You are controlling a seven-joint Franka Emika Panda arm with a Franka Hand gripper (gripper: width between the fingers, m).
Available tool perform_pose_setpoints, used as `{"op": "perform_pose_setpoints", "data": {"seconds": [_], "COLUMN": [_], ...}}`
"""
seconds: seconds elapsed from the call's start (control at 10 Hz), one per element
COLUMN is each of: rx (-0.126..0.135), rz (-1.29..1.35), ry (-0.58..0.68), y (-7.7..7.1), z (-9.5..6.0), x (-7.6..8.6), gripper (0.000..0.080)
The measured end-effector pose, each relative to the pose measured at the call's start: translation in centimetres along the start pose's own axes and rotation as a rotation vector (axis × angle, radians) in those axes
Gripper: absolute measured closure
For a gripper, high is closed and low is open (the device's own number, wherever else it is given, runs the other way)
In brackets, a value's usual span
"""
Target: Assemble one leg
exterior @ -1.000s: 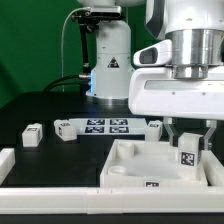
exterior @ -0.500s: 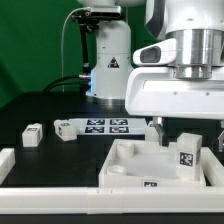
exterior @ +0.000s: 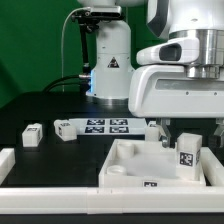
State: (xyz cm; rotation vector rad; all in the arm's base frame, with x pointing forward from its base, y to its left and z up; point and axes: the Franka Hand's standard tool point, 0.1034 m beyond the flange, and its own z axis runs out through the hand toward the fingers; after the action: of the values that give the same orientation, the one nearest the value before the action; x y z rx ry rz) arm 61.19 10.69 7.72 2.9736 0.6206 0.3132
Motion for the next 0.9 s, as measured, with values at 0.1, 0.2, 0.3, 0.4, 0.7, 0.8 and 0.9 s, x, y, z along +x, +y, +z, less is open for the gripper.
{"op": "perform_pose_setpoints", "data": {"seconds": [0.1,0.2,0.3,0.4,0.7,0.8,0.9], "rx": [0.002,0.001,-0.013,-0.017,-0.017,-0.017,-0.019], "rz": [-0.132,-0.244,-0.431,-0.442,-0.44,-0.44,-0.443], "ry": [-0.008,-0.007,-0.014,-0.011,-0.012,-0.012,-0.014], "y": [0.24,0.68,0.93,0.95,1.02,1.03,1.19], "z": [-0.07,-0.07,-0.04,0.01,0.06,0.07,0.04], "x": [-0.06,-0.09,-0.16,-0.2,-0.25,-0.26,-0.29], "gripper": [0.0151,0.0151,0.0151,0.0151,0.0177,0.0348,0.0348]}}
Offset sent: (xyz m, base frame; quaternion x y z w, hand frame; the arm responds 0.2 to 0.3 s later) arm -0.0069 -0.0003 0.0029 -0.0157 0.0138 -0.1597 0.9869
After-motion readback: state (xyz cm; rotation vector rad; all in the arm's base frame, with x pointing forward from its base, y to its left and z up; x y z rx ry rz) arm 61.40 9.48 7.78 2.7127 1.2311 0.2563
